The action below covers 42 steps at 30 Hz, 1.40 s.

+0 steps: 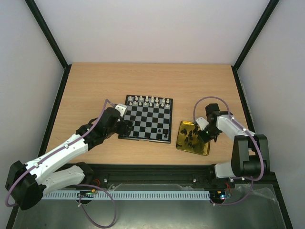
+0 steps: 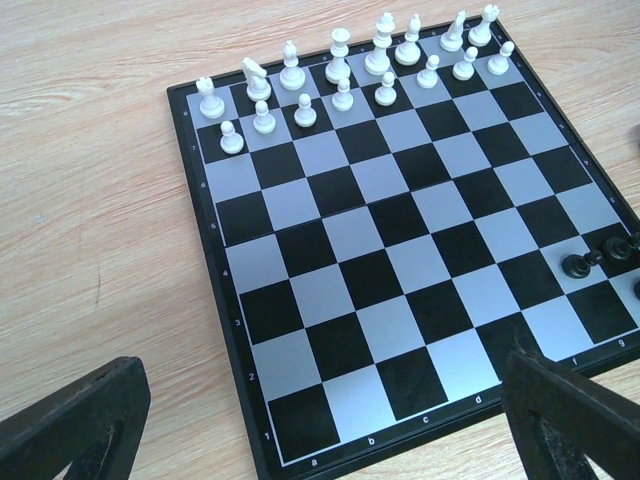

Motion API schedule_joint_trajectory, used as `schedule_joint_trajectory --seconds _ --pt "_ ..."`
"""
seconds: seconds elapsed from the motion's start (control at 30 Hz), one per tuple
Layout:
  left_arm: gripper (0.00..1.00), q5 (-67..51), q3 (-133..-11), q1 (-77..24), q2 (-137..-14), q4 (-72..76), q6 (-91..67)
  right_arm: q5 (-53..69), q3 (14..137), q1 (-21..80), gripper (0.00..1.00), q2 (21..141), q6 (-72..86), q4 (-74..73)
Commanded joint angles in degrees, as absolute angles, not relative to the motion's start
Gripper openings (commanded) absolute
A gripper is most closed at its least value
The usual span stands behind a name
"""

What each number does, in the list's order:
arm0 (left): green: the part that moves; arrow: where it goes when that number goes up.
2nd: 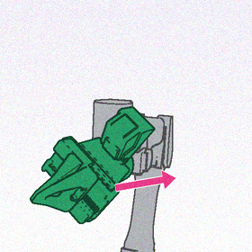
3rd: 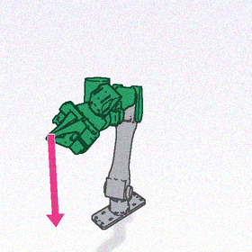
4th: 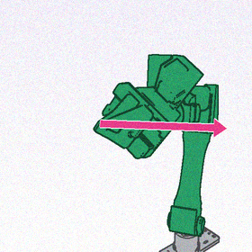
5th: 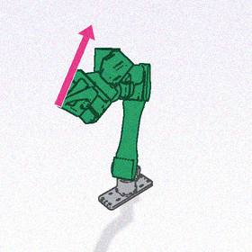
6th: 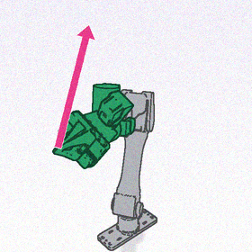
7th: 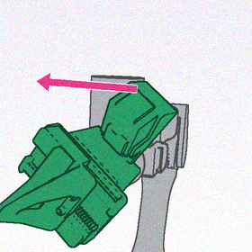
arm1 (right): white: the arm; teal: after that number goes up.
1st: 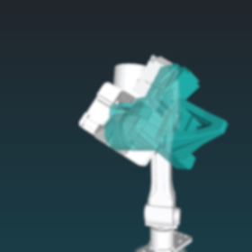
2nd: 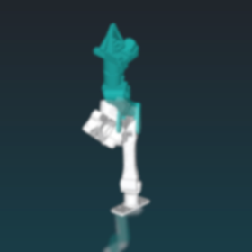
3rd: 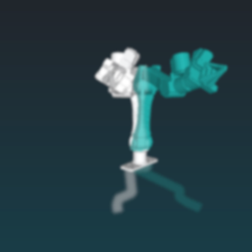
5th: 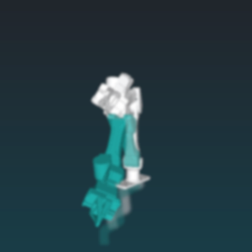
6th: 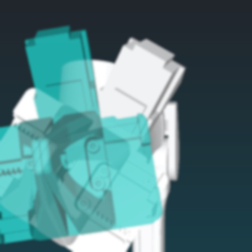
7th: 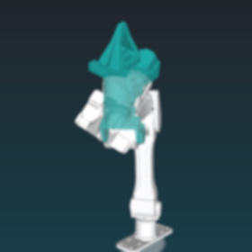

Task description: Set up the chess pieces on the board

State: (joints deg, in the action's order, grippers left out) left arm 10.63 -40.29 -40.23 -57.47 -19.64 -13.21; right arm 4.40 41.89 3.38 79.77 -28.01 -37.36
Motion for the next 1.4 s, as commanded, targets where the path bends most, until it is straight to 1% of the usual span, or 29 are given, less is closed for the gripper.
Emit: schedule_joint_trajectory --seconds 0.0,0.23,0.5,0.73,0.83,1.17,1.37 --pt "0.99 11.7 -40.0 -40.4 -57.5 -19.1 -13.0 3.4 41.1 3.3 0.15 80.7 -27.2 -36.6" --pt "0.99 14.8 -40.0 -40.4 -55.3 -19.3 -14.0 3.2 41.7 3.2 0.06 80.4 -27.7 -37.4" --pt "0.99 15.7 -40.1 -40.4 -54.0 -19.1 -13.7 1.5 44.9 3.3 0.05 77.4 -27.4 -42.0" --pt "0.99 17.8 -40.1 -40.4 -52.3 -19.6 -15.0 4.5 49.2 3.9 0.05 77.1 -26.0 -45.1" --pt "0.99 19.2 -39.9 -40.2 -51.1 -19.5 -15.2 4.2 51.0 7.3 0.05 78.1 -24.7 -45.2" --pt "0.99 24.3 -39.2 -38.1 -48.5 -20.1 -18.0 4.1 63.6 21.4 0.06 84.3 -21.8 -46.6" --pt "0.99 22.3 -36.0 -37.8 -40.6 -16.5 -16.8 3.3 69.6 31.1 0.06 89.6 -20.6 -46.8"
